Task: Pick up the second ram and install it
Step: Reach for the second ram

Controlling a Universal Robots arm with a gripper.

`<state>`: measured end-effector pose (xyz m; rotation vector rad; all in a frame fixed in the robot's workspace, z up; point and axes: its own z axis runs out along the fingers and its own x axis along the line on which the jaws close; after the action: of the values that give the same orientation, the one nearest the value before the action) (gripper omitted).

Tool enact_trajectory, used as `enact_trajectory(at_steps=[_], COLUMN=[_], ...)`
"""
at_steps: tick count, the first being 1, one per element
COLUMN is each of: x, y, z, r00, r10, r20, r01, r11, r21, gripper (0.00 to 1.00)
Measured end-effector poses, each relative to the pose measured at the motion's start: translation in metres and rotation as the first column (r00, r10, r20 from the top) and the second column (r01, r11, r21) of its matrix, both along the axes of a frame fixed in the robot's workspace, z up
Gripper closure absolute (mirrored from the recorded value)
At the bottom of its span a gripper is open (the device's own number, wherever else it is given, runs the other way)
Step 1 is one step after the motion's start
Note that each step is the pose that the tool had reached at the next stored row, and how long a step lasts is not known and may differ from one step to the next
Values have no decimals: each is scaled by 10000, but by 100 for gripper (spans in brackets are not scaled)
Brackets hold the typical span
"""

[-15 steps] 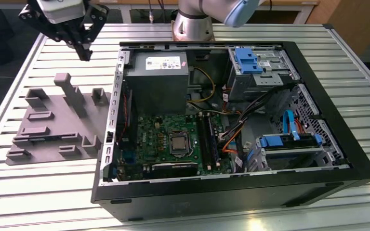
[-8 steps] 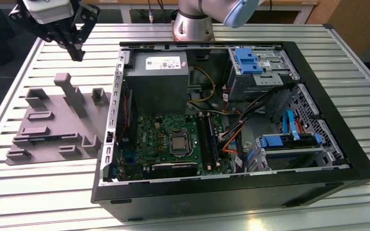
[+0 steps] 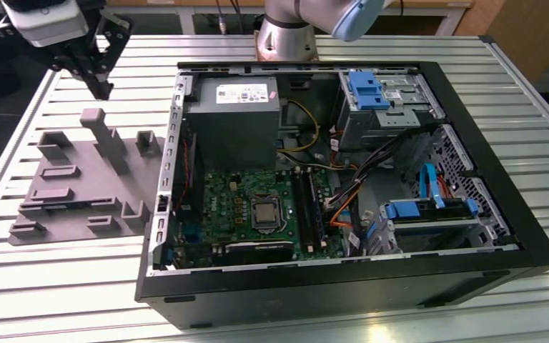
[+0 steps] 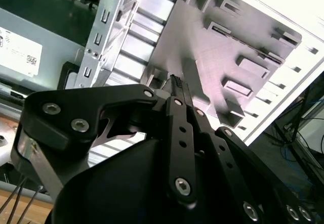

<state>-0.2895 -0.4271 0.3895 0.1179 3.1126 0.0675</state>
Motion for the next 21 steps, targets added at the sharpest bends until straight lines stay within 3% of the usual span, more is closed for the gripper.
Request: enact_trajectory(at_steps=[3,11,15,19,21], x=[-90,-381,-520,-580,-645], y=[-30,-35,-35,-36,-36], z=[-10,-50,-73,-109,-125], r00=[10000,10000,9999,9998,9996], r10=[1,25,41,174,197], r20=[-5,-44,-96,-133,-186], r01=[-1,-25,-41,-174,-197], r11=[10000,10000,10000,9998,9998], r21=[1,1,0,2,2], gripper=[89,89,89,89,89])
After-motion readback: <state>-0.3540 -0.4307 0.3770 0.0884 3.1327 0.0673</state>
